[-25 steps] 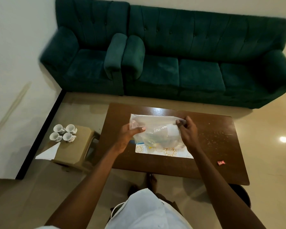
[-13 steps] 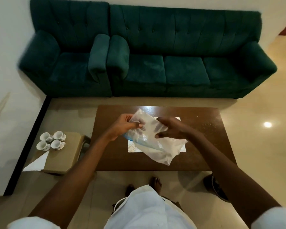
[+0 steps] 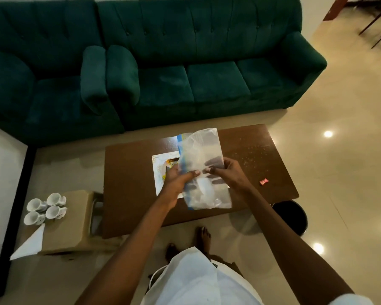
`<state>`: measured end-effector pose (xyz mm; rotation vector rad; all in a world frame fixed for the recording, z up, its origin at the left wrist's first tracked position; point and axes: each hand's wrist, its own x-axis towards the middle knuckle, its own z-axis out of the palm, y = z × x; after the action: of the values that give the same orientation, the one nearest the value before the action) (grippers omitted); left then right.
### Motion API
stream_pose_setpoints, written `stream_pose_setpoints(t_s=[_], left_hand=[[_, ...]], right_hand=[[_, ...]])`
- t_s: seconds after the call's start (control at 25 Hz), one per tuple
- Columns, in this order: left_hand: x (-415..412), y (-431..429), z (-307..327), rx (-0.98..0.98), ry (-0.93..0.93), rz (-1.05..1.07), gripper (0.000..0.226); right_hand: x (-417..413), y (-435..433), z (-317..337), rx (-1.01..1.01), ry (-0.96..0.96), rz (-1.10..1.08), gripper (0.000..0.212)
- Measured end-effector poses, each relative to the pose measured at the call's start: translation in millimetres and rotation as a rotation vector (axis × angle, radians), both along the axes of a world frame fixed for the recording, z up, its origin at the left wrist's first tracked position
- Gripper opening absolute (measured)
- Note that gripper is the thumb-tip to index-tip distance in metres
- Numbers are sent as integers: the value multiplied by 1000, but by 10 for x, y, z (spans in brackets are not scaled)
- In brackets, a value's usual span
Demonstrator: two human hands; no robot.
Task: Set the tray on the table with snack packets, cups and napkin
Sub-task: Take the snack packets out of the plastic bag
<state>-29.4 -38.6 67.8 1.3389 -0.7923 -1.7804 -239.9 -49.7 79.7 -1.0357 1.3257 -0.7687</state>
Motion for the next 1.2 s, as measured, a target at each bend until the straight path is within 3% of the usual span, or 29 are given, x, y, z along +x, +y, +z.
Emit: stream_pose_setpoints(t_s=[0.2,0.36,0.44,0.6,0.72,0.88,0.96,1.04,1.12,1.2], left_hand=[[-18,-153,-178,-2,24,-115,33],[-358,-94,-264,272,305,-74,34],[-531,-49,-312,386,384,-48,31],[-860,-64,-332,522,470,17,60],[-1182,-132,-342,537,389,-151,77],[-1979,-181,-330,487,199,-354,64],[-2420,-212,-385,416,111,-373,45],[-2800,-223,-488,341,92,-259,47],[-3284,-183,-610,269,32,-137,50],[-3648,-62,-757,194,-82,-83,48]], right_hand=[[-349,217,-146,8,-70,-86,22],[-518,459,-350,164,-232,-391,39],[-634,530,-435,208,-278,-471,36],[-961,524,-452,174,-205,-536,37],[-1363,492,-394,9,-120,-458,45],[-2219,420,-301,-122,-50,-350,46],[-2689,411,-379,-51,-132,-487,36],[-3066,504,-495,66,-335,-617,28],[-3449,740,-664,236,-487,-624,45],[-3635,1047,-880,362,-493,-559,66]])
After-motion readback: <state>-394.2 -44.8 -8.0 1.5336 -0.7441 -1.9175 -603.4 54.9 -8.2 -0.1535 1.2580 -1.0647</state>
